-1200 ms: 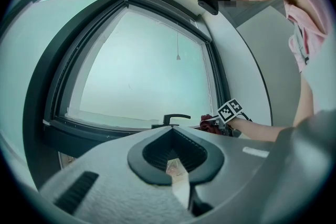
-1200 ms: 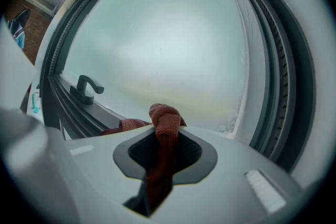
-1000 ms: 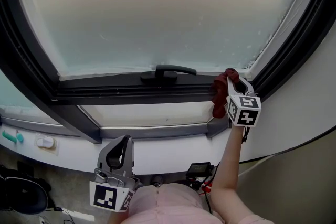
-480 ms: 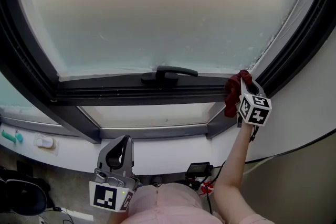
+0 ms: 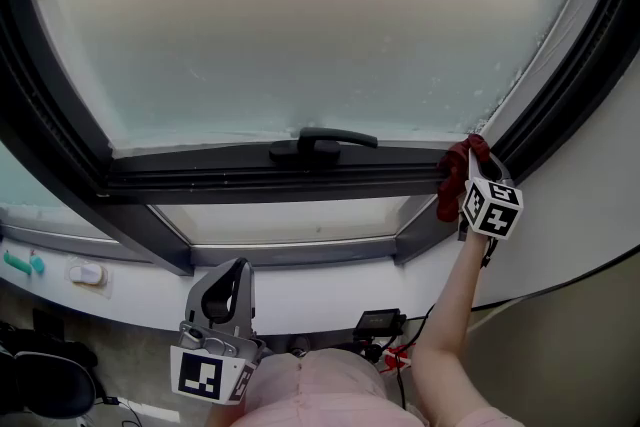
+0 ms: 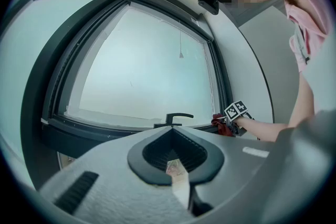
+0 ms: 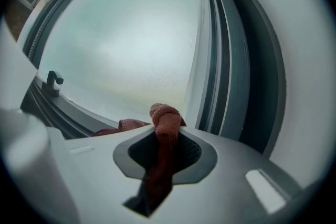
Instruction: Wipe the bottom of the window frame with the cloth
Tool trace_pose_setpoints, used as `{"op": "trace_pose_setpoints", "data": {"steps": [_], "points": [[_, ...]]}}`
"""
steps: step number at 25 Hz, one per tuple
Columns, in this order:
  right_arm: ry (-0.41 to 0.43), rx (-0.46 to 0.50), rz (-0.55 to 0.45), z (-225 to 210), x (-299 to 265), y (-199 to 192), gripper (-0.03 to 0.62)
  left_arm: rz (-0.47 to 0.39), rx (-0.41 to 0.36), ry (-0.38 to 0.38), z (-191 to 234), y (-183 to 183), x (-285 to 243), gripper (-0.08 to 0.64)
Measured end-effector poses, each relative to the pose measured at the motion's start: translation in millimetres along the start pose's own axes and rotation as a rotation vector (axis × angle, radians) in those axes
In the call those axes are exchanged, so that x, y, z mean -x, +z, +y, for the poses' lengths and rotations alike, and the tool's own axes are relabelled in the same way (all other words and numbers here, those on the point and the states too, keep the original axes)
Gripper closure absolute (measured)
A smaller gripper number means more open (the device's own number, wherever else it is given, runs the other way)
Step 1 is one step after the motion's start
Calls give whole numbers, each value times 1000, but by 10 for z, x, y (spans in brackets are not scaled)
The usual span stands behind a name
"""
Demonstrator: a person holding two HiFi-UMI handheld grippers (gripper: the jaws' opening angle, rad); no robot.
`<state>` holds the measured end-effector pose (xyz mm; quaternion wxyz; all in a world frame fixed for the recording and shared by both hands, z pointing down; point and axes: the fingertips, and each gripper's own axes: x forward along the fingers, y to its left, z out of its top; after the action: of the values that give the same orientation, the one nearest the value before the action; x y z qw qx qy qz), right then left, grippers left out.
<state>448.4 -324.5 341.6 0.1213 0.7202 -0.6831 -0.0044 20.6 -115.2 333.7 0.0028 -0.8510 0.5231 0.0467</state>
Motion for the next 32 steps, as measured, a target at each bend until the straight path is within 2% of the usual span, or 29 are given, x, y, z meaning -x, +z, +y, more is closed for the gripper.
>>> {"op": "trace_pose_setpoints", "data": {"steps": [10, 13, 15, 19, 23, 28, 32], "points": [[-56, 80, -31, 15, 13, 26, 528, -11, 2, -8, 9, 32, 89, 561], [-107, 155, -82, 77, 160, 115, 526, -16, -3, -10, 7, 55, 141, 561], [-100, 147, -158, 236, 380, 261, 526, -13, -5, -9, 13, 57, 171, 561], [22, 104, -317, 837, 805, 598, 526, -7, -8, -9, 29, 56, 203, 561], [140, 94, -416, 1448, 1050, 810, 526, -7, -11, -15, 33, 59, 229, 561], [281, 112, -444, 2151, 1132, 897, 526, -9, -11, -11, 72, 64, 268, 561], [386, 134, -415, 2662, 1108, 849, 526, -11, -6, 4, 151, 67, 301, 561]]}}
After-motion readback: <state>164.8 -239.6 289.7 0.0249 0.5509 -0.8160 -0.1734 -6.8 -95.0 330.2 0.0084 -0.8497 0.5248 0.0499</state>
